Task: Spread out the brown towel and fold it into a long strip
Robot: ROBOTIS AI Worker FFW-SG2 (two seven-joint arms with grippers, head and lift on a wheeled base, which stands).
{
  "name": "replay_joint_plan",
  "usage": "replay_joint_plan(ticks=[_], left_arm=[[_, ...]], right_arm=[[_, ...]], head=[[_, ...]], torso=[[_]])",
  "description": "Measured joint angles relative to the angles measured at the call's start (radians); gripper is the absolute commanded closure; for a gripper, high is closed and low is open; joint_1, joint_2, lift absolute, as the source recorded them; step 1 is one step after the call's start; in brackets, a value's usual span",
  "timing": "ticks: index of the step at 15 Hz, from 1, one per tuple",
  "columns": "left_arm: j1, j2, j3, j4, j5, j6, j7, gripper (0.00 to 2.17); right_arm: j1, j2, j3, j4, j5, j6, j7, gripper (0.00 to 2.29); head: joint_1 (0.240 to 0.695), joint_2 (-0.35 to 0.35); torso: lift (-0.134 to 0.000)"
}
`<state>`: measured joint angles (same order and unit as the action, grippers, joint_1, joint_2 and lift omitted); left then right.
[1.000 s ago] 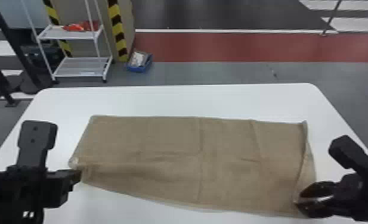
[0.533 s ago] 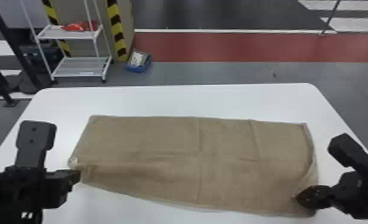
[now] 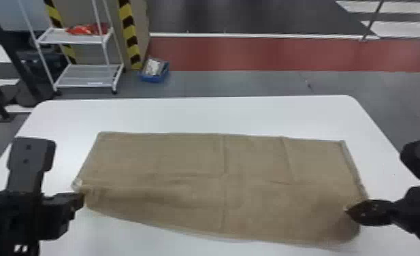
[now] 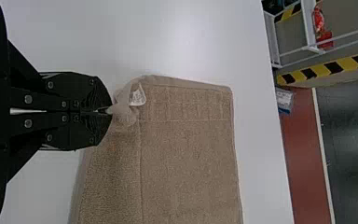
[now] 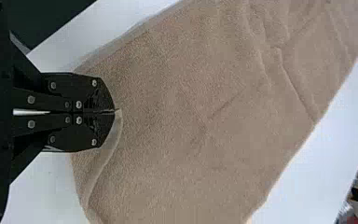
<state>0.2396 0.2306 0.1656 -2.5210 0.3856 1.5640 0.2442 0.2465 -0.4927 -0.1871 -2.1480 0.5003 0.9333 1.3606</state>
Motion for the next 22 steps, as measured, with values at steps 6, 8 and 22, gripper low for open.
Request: replay_joint_plan(ticks=[6,8,22], left_arm=[[0.045,-0.001,0.029,-0.182,-0.025,0.000,0.006,1.83],[0.054,-0.004,0.037,-0.236,-0.020,0.000,0.012,1.83],[-0.059,-0.013,-0.027,-0.187,-0.141,0.000,0.008,1.82]], right_arm=[[0.066,0.022,-0.352,0.006,-0.199,-0.110,0.000,1.29],[0.096,0.037,-0.434,0.022,-0.246,-0.153,0.000,1.29],[-0.206,0.006,-0.355,0.286,-0.230,-0.187,0.000,1.29]], head=[[0.695,-0.161],[0.695,-0.197],[0.695,-0.197]], torso=[[-0.125],[-0.125],[-0.125]])
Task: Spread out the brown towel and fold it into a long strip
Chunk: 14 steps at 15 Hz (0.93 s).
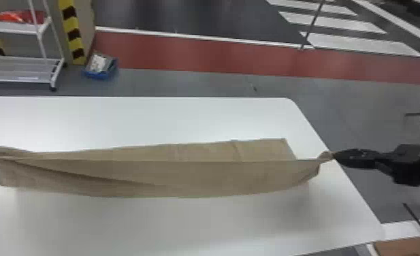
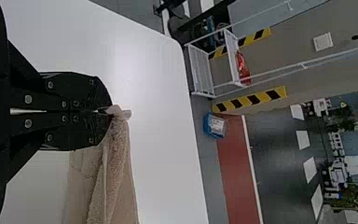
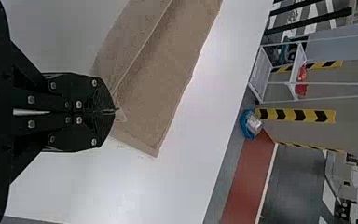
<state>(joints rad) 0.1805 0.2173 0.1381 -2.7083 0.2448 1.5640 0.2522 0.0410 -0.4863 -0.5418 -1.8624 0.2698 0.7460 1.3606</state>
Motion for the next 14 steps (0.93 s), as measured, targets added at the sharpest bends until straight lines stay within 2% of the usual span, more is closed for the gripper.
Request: replay_joint_plan(ticks=[2,4,6,11,14], left_arm=[[-0.033,0.004,-0.028,0.071,-0.054,0.000,-0.028,1.82],[-0.072,0.005,-0.088,0.154,-0.167,0.000,-0.083,1.82],[-0.123,0.002,-0.141,0.240,-0.249,0.000,-0.121,1.82],[-0.258,-0.003,-0.240,0.434,-0.359,0.000,-0.177,1.82],[-0.290,-0.003,-0.268,0.516,-0.388,0.000,-0.180,1.82]], right_arm=[[-0.052,0.000,0.024,0.047,0.012,0.001,0.000,1.29],[-0.101,0.000,0.052,0.105,0.022,-0.007,0.000,1.29],[-0.165,0.000,0.083,0.171,0.031,-0.017,-0.001,1.29],[-0.335,-0.002,0.169,0.373,0.060,-0.069,-0.104,1.29],[-0.396,0.000,0.222,0.502,0.075,-0.123,-0.139,1.29]], head=[[0.695,-0.179],[0.695,-0.171],[0.695,-0.160],[0.695,-0.165],[0.695,-0.156]], torso=[[-0.125],[-0.125],[-0.125],[-0.125],[-0.125]])
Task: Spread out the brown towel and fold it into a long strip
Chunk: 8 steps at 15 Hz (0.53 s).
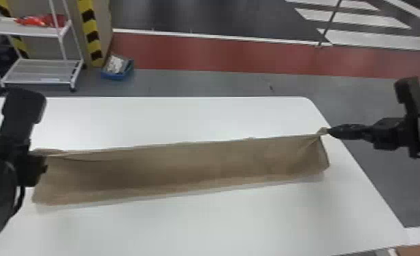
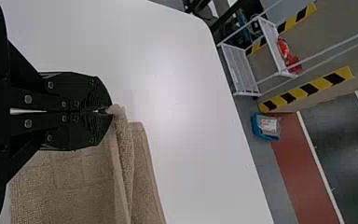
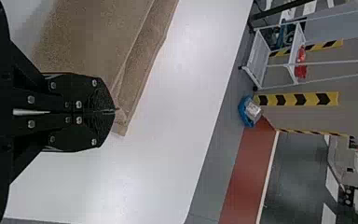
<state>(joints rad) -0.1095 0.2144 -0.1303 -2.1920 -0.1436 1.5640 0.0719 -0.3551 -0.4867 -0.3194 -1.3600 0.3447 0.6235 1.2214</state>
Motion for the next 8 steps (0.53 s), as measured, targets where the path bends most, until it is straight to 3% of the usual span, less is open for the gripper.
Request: replay_joint_plan(ticks=[8], left_arm=[[-0.018,-0.007,-0.005,0.148,0.012,0.000,0.055,1.82]], right_arm=[[-0.037,0.011,0.068,0.126,0.014,-0.073,-0.066,1.29]], head=[[0.695,-0.127]], torso=[[-0.125]])
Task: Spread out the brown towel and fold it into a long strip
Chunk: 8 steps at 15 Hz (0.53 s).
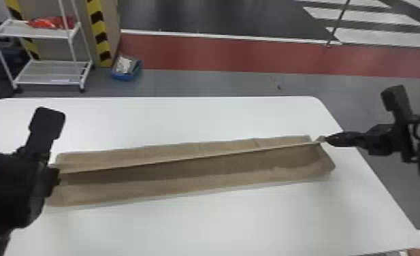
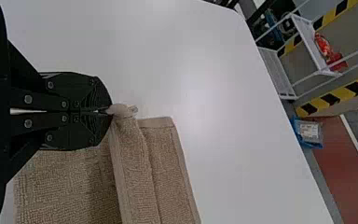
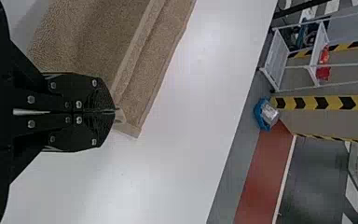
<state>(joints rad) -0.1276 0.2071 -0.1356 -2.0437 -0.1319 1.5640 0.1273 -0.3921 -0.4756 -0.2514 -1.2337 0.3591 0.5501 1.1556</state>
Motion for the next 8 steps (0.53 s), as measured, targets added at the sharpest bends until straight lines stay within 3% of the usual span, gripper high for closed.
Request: replay_joint_plan(ticks=[8], left_arm=[[-0.018,0.001,0.002,0.002,0.053,0.000,0.026,1.81]], right_arm=[[-0.038,0.011,-0.018,0.010,-0.017,0.002,-0.025,1.29]], head=[[0.695,-0.134]], torso=[[-0.125]])
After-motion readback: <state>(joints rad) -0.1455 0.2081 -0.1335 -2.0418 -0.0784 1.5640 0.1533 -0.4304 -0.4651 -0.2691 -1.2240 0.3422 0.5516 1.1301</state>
